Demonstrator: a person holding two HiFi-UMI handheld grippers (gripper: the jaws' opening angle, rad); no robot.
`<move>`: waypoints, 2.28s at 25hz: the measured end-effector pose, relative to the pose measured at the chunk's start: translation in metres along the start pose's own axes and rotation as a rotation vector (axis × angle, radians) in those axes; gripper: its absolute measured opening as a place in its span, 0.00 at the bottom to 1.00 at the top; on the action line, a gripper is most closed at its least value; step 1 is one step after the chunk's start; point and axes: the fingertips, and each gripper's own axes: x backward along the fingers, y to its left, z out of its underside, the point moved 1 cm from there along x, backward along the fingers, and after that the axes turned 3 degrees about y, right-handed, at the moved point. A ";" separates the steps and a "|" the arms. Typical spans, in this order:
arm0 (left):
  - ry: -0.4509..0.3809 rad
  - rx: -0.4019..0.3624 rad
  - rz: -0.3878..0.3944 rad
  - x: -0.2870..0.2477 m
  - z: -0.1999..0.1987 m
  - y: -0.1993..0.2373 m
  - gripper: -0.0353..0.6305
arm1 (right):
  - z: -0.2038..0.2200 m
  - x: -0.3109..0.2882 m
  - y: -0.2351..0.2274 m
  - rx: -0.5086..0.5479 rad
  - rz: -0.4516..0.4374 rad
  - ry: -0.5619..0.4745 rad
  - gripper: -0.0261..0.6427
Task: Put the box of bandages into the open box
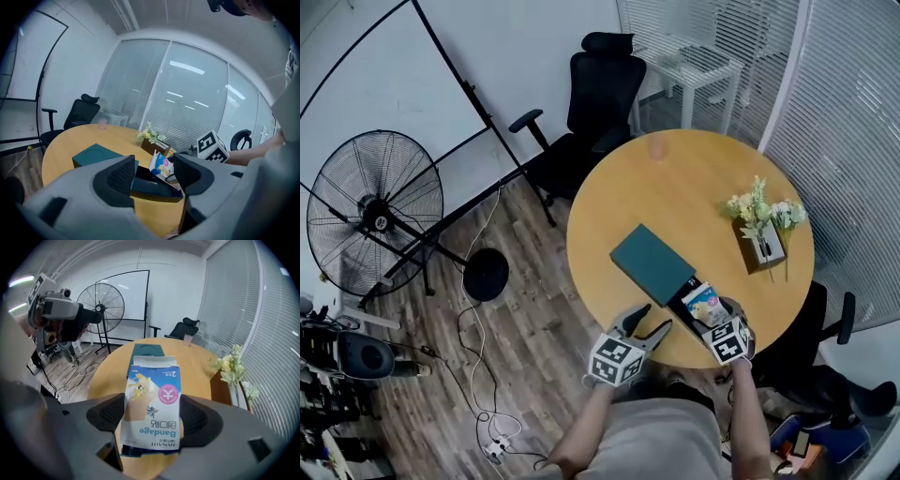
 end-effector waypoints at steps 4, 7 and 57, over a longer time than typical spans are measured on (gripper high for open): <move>0.017 -0.003 -0.013 -0.006 0.006 -0.021 0.44 | -0.003 0.018 -0.005 -0.041 0.014 -0.065 0.58; 0.034 -0.010 -0.015 -0.009 0.013 -0.039 0.44 | -0.005 0.031 -0.007 -0.068 0.021 -0.111 0.58; 0.001 0.004 -0.146 0.025 0.076 -0.114 0.44 | 0.028 0.134 0.032 -0.317 0.080 -0.515 0.58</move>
